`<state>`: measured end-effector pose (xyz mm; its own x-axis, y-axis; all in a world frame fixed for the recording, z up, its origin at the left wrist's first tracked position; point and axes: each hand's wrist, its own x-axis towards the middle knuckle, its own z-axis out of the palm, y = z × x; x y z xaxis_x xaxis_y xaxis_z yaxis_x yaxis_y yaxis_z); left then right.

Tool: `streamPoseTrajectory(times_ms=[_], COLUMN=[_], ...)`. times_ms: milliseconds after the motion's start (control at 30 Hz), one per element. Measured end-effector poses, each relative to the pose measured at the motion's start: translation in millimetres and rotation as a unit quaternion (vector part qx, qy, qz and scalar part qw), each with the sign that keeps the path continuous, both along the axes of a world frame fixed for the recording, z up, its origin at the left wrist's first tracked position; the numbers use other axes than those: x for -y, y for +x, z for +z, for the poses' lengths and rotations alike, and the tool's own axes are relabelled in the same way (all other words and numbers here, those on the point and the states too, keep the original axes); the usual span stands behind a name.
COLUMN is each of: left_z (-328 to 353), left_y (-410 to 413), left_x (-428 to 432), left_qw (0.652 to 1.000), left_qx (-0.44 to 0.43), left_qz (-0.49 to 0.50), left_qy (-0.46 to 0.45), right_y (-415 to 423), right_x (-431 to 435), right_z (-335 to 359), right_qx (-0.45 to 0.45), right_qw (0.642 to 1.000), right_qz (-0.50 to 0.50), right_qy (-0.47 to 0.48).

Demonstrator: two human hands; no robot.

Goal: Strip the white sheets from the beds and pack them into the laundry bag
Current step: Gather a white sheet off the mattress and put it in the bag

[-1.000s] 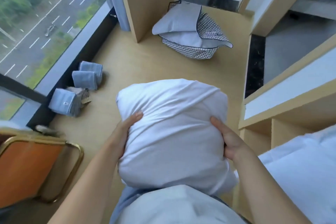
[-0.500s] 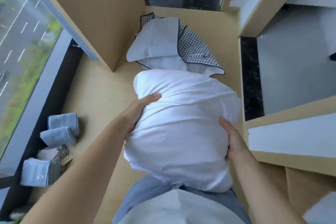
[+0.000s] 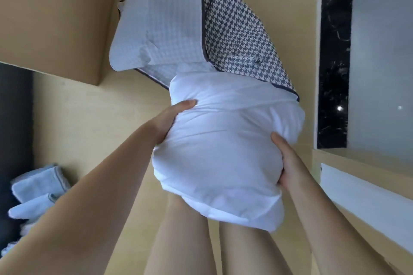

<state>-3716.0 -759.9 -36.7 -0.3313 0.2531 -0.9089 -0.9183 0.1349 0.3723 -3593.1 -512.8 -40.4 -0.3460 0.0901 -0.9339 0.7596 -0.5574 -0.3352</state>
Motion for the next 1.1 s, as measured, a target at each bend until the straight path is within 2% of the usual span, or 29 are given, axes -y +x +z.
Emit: streamPoseTrajectory(times_ms=[233, 400, 667, 767, 800, 833, 867, 933, 967, 1000, 1100], left_z=[-130, -189, -223, -231, -234, -236, -237, -243, -248, -252, -264], left_y=[-103, -133, -132, -130, -128, -129, -129, -129, -128, -128, -123], left_x=[31, 72, 96, 92, 88, 83, 78, 69, 66, 62, 57], left_qw=[0.998, 0.999, 0.991, 0.984, 0.982, 0.979, 0.976, 0.972, 0.972, 0.973, 0.976], left_qx=[0.056, 0.043, 0.074, 0.094, 0.097, 0.101, 0.104, 0.105, 0.101, 0.096, 0.076], left_qz=[-0.035, -0.005, 0.099, 0.131, 0.141, 0.153, 0.165, 0.183, 0.184, 0.182, 0.178], left_qy=[-0.008, -0.012, -0.056, -0.076, -0.080, -0.088, -0.096, -0.101, -0.102, -0.104, -0.104], right_y=[-82, -134, -201, -216, -222, -228, -231, -233, -233, -231, -224], right_x=[30, 53, 54, 53, 52, 50, 45, 34, 27, 19, 1], right_z=[-114, -171, -243, -252, -253, -253, -255, -258, -261, -265, -286], right_qx=[0.022, 0.044, 0.073, 0.076, 0.071, 0.050, 0.011, -0.068, -0.074, -0.047, 0.061], right_qw=[1.000, 0.997, 0.984, 0.968, 0.949, 0.915, 0.860, 0.711, 0.644, 0.591, 0.475], right_qz=[0.009, 0.055, 0.160, 0.229, 0.284, 0.356, 0.436, 0.567, 0.617, 0.663, 0.761], right_qy=[0.019, 0.010, 0.028, 0.073, 0.117, 0.183, 0.265, 0.410, 0.447, 0.458, 0.438])
